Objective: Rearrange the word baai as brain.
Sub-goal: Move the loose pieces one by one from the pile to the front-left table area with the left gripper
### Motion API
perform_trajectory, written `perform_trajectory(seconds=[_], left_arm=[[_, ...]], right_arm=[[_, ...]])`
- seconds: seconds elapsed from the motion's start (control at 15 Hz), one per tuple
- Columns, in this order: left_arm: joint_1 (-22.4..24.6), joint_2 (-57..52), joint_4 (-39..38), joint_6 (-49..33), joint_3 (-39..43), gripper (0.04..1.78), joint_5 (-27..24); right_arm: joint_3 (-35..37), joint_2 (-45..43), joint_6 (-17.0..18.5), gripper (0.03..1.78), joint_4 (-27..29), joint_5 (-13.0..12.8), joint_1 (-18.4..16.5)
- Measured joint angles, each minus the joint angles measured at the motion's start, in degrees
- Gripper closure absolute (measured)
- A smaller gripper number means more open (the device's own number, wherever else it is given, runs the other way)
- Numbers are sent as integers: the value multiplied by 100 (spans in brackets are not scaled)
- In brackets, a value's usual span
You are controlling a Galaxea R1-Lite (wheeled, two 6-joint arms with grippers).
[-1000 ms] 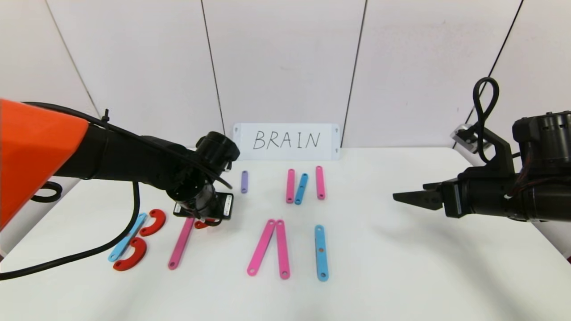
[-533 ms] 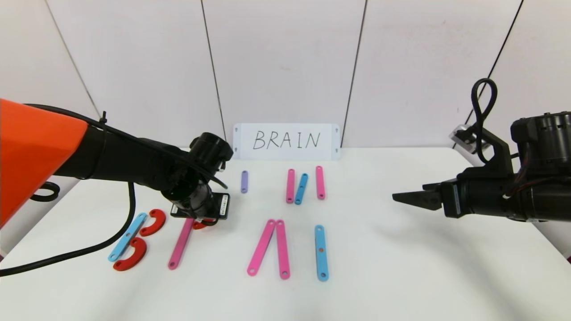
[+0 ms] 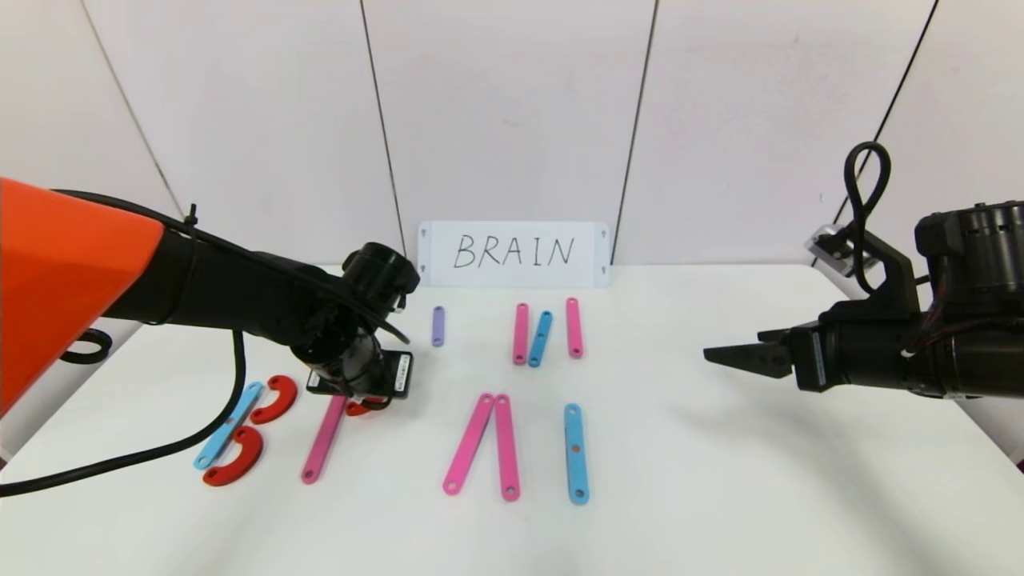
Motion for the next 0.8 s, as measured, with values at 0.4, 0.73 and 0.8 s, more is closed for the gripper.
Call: perform_trajectory(seconds=[0.4, 0.73, 0.8], left_arm=[[2, 50, -23, 2, -13, 92, 5], [-37, 28, -102, 16, -116, 21, 0], [-48, 26, -113, 44, -165, 14, 0]], right_arm=[[0, 0, 4, 7, 2, 0, 2], [2, -2, 4, 7, 0, 0, 10], [2, 0, 2, 7, 2, -2, 11]])
